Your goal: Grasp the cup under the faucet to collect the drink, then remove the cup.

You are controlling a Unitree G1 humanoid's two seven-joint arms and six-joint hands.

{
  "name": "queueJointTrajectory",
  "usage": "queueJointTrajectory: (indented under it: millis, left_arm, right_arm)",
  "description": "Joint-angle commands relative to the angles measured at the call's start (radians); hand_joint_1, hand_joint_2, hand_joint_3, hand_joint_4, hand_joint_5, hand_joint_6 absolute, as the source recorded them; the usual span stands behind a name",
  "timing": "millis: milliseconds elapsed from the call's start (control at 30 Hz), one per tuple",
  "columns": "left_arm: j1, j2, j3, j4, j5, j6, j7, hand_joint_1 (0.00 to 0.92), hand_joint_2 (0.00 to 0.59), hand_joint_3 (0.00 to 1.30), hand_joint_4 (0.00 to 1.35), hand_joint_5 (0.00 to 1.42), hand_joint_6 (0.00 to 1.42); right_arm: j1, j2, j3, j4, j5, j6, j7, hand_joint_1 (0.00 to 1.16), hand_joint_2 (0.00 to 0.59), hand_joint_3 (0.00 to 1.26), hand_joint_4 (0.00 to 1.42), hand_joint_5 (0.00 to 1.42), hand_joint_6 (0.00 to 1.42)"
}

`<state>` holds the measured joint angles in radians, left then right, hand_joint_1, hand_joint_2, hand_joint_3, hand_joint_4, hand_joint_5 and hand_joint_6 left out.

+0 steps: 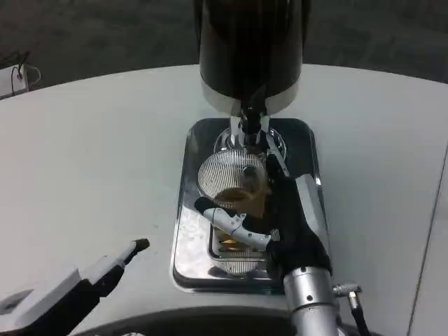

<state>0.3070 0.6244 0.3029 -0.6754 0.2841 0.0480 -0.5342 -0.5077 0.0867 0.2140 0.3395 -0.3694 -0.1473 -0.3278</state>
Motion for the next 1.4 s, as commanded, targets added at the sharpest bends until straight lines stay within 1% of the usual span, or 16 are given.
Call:
queueJointTrajectory:
  millis: [33, 200, 300, 500, 600, 733, 833, 900, 933, 1000, 1033, 1100, 1233, 1400]
  left_arm:
    - [0.015, 0.016, 0.013, -0.001, -0.009, 0.004, -0.015, 0.0, 0.074, 0.0, 0.0, 0.0, 0.09]
    - [-0.003, 0.023, 0.005, 0.003, -0.019, -0.004, -0.016, 0.0, 0.069, 0.0, 0.0, 0.0, 0.09]
    - [-0.013, 0.03, 0.0, 0.011, -0.017, -0.01, -0.014, 0.0, 0.069, 0.0, 0.0, 0.0, 0.09]
    - [-0.039, 0.044, -0.011, 0.022, -0.015, -0.02, -0.009, 0.0, 0.069, 0.0, 0.0, 0.0, 0.09]
    - [-0.05, 0.052, -0.023, 0.028, -0.015, -0.026, -0.015, 0.0, 0.069, 0.0, 0.0, 0.0, 0.09]
    - [-0.066, 0.072, -0.046, 0.042, -0.003, -0.053, -0.018, 0.0, 0.069, 0.0, 0.0, 0.0, 0.06]
    - [-0.083, 0.089, -0.062, 0.054, 0.01, -0.079, -0.017, 0.0, 0.069, 0.0, 0.0, 0.0, 0.06]
    - [-0.099, 0.092, -0.067, 0.057, 0.012, -0.087, -0.015, 0.0, 0.069, 0.0, 0.0, 0.0, 0.05]
    - [-0.107, 0.092, -0.07, 0.058, 0.01, -0.09, -0.014, 0.0, 0.069, 0.0, 0.0, 0.0, 0.05]
    - [-0.12, 0.091, -0.074, 0.059, 0.008, -0.096, -0.013, 0.0, 0.069, 0.0, 0.0, 0.0, 0.05]
    - [-0.126, 0.092, -0.076, 0.059, 0.009, -0.098, -0.014, 0.0, 0.068, 0.0, 0.0, 0.0, 0.05]
    - [-0.135, 0.097, -0.078, 0.058, 0.008, -0.101, -0.019, 0.0, 0.068, 0.0, 0.0, 0.0, 0.05]
    - [-0.151, 0.109, -0.08, 0.051, -0.002, -0.102, -0.034, 0.0, 0.067, 0.0, 0.0, 0.0, 0.04]
    - [-0.177, 0.109, -0.081, 0.05, -0.021, -0.095, -0.038, 0.0, 0.067, 0.0, 0.0, 0.0, 0.03]
  right_arm:
    - [-0.004, 0.022, 0.025, 0.041, -0.018, 0.013, -0.004, 0.89, 0.204, 0.08, 0.08, 0.24, 0.17]
    - [-0.01, 0.029, 0.028, 0.053, -0.023, 0.027, -0.022, 0.9, 0.214, 0.13, 0.18, 0.31, 0.25]
    - [-0.014, 0.033, 0.027, 0.057, -0.027, 0.039, -0.032, 0.92, 0.208, 0.18, 0.25, 0.38, 0.32]
    - [-0.012, 0.046, 0.022, 0.051, -0.036, 0.06, -0.076, 0.95, 0.213, 0.3, 0.41, 0.53, 0.45]
    - [-0.015, 0.055, 0.025, 0.057, -0.047, 0.066, -0.109, 0.97, 0.224, 0.35, 0.49, 0.6, 0.52]
    - [-0.016, 0.067, 0.033, 0.071, -0.053, 0.069, -0.153, 1.0, 0.23, 0.43, 0.61, 0.74, 0.69]
    - [-0.015, 0.076, 0.038, 0.082, -0.053, 0.067, -0.182, 1.0, 0.219, 0.47, 0.67, 0.81, 0.79]
    - [-0.016, 0.081, 0.039, 0.089, -0.049, 0.064, -0.197, 1.02, 0.222, 0.5, 0.7, 0.84, 0.82]
    - [-0.016, 0.085, 0.039, 0.092, -0.048, 0.061, -0.209, 1.02, 0.222, 0.53, 0.76, 0.91, 0.91]
    - [-0.015, 0.089, 0.039, 0.096, -0.045, 0.056, -0.227, 1.02, 0.222, 0.55, 0.8, 0.95, 0.98]
    - [-0.014, 0.091, 0.038, 0.096, -0.042, 0.051, -0.237, 1.02, 0.222, 0.57, 0.82, 0.99, 1.04]
    - [-0.01, 0.095, 0.035, 0.093, -0.037, 0.043, -0.255, 1.02, 0.222, 0.6, 0.85, 1.02, 1.11]
    - [0.004, 0.098, 0.03, 0.074, -0.026, 0.029, -0.284, 1.01, 0.219, 0.69, 0.96, 1.16, 1.25]
    - [0.023, 0.093, 0.037, 0.032, -0.022, 0.032, -0.292, 1.01, 0.219, 0.76, 1.03, 1.23, 1.33]
